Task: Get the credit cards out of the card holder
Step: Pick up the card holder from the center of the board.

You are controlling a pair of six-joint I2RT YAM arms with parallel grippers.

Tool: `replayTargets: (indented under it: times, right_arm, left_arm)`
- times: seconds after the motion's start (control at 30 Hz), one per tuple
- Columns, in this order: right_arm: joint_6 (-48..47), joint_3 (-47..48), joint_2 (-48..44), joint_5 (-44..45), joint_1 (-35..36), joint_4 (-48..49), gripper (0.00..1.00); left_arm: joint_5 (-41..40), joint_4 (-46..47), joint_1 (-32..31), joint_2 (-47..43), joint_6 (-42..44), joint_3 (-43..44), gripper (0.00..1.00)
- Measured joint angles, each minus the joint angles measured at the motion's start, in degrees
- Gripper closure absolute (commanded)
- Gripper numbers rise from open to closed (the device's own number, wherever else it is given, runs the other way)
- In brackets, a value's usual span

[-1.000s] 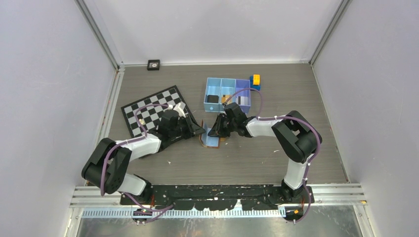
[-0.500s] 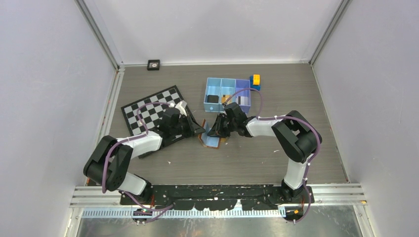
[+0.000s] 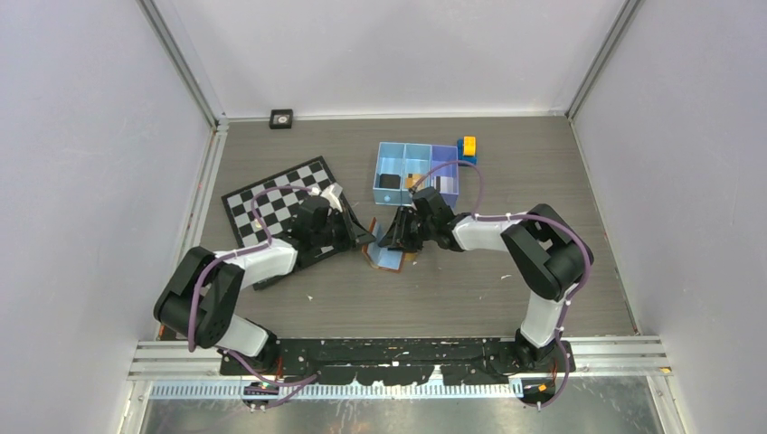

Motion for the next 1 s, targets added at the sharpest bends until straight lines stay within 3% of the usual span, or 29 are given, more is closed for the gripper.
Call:
replayTargets:
  times: [0.23, 0.33, 1.0]
  right_arm:
    - [2.03, -7.28, -5.46, 0.68, -0.70, 6.27, 0.34]
    - [3.54, -8.39, -5.42, -0.79, -0.76, 10.25, 0.29]
    - [13.05, -11.13, -0.72, -3.61, -2.60, 24.79, 0.28]
  left_arm:
    - [-3.67, -3.21, -0.39, -2.43, 1.11, -0.04, 1.00]
    - [-3.96, -3.37, -0.55, -2.60, 1.14, -0.09, 1.00]
    - [-3.17, -2.82, -0.55, -2.21, 0.90, -0.20, 1.00]
